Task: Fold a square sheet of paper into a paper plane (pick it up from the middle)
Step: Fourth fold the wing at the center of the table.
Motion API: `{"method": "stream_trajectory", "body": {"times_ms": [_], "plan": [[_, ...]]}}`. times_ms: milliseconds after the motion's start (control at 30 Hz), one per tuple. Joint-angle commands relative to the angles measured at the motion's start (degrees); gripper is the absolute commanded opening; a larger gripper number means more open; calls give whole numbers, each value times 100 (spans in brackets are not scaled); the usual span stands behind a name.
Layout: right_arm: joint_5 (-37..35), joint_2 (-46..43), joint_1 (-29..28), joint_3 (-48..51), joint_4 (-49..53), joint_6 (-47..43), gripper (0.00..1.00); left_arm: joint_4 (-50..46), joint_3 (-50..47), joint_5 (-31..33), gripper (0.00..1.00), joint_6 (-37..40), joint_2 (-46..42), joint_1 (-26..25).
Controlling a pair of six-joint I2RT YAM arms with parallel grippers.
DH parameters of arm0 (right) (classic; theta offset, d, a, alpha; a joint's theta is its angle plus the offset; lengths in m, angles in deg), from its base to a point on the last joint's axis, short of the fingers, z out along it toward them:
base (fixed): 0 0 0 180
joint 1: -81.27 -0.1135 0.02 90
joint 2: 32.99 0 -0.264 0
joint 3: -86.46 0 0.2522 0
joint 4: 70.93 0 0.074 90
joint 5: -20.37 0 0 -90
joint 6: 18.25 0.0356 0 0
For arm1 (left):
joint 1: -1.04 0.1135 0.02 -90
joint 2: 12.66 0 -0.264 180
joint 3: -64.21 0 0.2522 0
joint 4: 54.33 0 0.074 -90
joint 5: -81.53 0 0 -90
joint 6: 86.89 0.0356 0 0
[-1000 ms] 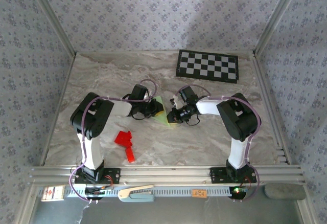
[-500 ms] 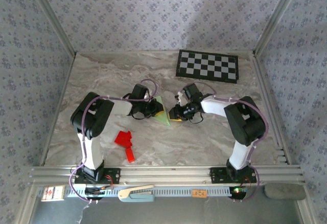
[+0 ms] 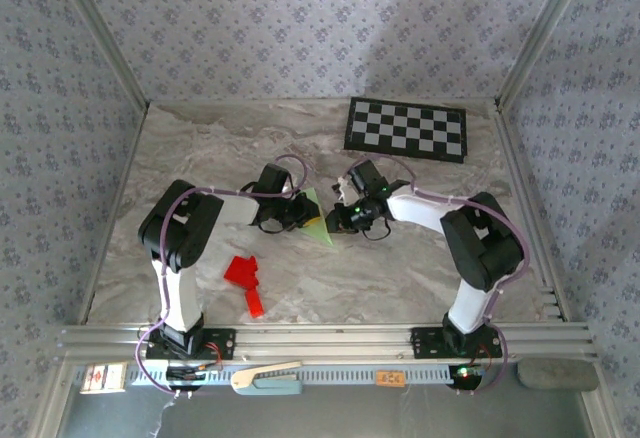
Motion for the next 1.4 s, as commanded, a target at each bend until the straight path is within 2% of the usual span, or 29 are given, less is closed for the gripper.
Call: {"method": "stream_trajectory", "body": {"times_ms": [0,567,1033,1367], "plan": [[-35,244,-92,-213,168,-47,13,-641,-80,269,13,67,284,-14],[-357,712,-177,-485,625,-69,12,-1043,11,359,13,58,332,-14],[62,812,-133,-236,480,31,13,-1181,23,440,13,41,376,-15],[48,911,-115,-195,521,15,13,-1207,5,481,13,18,376,-15]]}}
